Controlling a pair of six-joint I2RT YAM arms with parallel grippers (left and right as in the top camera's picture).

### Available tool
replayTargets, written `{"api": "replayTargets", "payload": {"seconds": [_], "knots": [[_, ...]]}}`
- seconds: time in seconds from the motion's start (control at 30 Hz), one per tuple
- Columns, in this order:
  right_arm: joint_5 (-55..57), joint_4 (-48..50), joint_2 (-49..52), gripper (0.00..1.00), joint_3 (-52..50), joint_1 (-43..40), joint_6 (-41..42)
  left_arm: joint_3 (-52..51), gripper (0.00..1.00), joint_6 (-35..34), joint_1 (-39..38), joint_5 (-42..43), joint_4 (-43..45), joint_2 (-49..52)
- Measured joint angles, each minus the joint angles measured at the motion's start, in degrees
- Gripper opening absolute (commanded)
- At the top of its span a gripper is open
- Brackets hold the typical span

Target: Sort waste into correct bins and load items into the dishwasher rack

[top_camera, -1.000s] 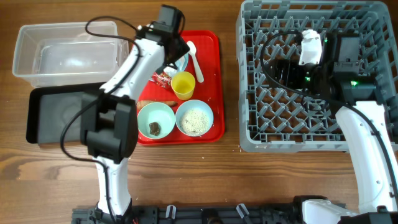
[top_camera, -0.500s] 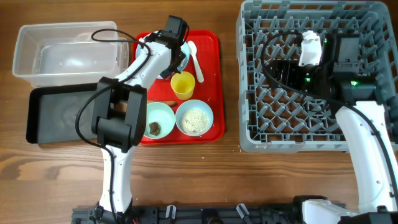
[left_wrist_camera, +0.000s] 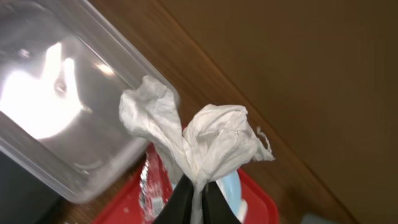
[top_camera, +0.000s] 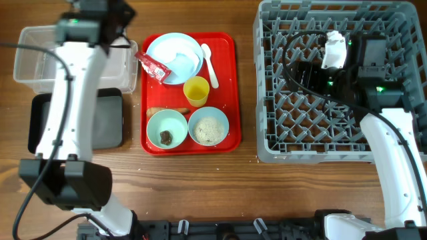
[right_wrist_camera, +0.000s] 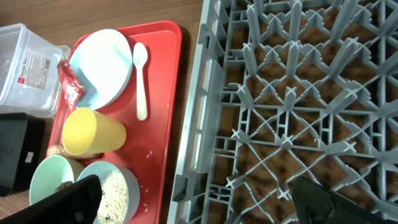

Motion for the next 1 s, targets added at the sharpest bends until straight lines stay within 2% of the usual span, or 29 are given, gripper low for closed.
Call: {"api": "replayTargets", "payload": {"seconds": [0.1,0.13,0.17,0.2,0.23,0.4,0.47,0.53,0.63,0.7,0.8,1.0], "knots": [[-0.02,0.11,0.0,1.0,0.0,0.0,0.24,-0.02,0.04,0.63,8.57,-0.11,2.36,4.13],[0.0,0.11,0.0,1.0,0.0,0.0,0.39,-0.02,0.09,0.66,10.97,-0.11,2.71,7.15],[0.0,0.11,0.0,1.0,0.0,0.0,0.42,-0.04,0.48,0.66,11.28,-0.11,2.69,7.65],[-0.02,0.11,0.0,1.0,0.0,0.0,0.44,-0.26,0.97,0.83,12.85,-0.11,2.69,11.85],[-0.02,0.02,0.02,1.0,0.0,0.0,0.42,-0.26,1.0,1.11,12.92,-0.07,2.62,13.77],[0.0,0.07,0.02,1.0,0.0,0.0,0.44,-0.37,1.0,1.81,12.83,1.01,2.71,15.37],[0.0,0.09,0.02,1.0,0.0,0.0,0.44,-0.37,0.98,3.48,12.83,3.58,2.43,14.67],[0.0,0.17,0.02,1.0,0.0,0.0,0.44,-0.35,0.91,7.04,12.24,10.1,-0.07,11.91],[0.0,0.15,0.02,1.0,0.0,0.0,0.44,-0.2,0.89,9.92,5.27,12.68,-5.88,10.21],[0.0,0.15,0.02,1.0,0.0,0.0,0.44,-1.09,0.89,9.6,-1.84,12.0,-6.38,10.21],[-0.02,0.13,0.02,1.0,0.0,0.0,0.44,-2.86,0.88,4.76,-9.16,6.8,-6.32,12.41],[0.0,-0.33,0.02,0.99,0.0,0.0,0.44,-3.5,0.84,-0.07,-10.23,1.01,-0.24,22.38]]}}
